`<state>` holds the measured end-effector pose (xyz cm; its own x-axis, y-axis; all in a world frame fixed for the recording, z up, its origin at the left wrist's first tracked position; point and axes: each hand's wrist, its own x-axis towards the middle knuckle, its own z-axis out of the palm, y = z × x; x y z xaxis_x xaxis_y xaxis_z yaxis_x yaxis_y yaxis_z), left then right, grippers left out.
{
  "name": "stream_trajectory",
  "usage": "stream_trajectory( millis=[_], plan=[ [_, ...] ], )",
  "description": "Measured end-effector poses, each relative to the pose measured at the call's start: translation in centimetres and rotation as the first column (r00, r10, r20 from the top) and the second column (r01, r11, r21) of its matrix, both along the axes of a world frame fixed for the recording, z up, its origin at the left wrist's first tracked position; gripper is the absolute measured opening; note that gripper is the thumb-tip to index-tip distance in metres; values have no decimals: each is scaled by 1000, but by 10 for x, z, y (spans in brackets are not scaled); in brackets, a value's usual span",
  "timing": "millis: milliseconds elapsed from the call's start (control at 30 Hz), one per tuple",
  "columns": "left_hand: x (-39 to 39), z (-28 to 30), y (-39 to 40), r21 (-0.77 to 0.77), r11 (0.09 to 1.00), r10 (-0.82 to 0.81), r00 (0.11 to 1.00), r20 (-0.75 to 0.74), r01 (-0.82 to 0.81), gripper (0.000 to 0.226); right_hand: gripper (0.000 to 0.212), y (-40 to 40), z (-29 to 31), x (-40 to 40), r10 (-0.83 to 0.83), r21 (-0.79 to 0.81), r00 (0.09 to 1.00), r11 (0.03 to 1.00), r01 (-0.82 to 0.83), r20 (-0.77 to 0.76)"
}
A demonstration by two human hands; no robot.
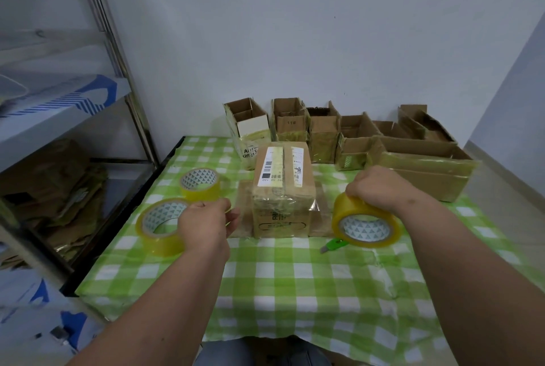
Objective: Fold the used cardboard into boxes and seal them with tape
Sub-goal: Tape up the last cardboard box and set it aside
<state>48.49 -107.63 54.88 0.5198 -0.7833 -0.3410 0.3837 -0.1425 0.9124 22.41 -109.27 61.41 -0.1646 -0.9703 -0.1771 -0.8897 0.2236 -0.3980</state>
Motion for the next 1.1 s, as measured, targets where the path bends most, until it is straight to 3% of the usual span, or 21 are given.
stream_trajectory(
  millis=[200,333,600,700,900,1100],
  plan=[
    [0,-13,-1,77,993,-100,991,86,93,24,8,1,-5,22,4,-85,982,996,-20,-186],
    [-2,-16,0,89,988,-142,977,156,129,27,27,9,-9,36,64,-214,943,967,-140,-326],
    [-6,-19,-1,125,968,-244,928,281,216,28,24,22,-23,51,132,-239,824,921,-308,-551],
    [-9,-21,-4,123,955,-297,903,312,271,16,25,26,-26,55,164,-211,829,924,-319,-535],
    [-13,-13,-2,-11,930,-332,849,411,369,17,34,32,-34,53,185,-234,922,933,-273,-341],
    [-11,-23,5,-64,889,-385,814,435,454,26,32,37,-52,51,169,-317,952,915,-248,-256]
  ],
)
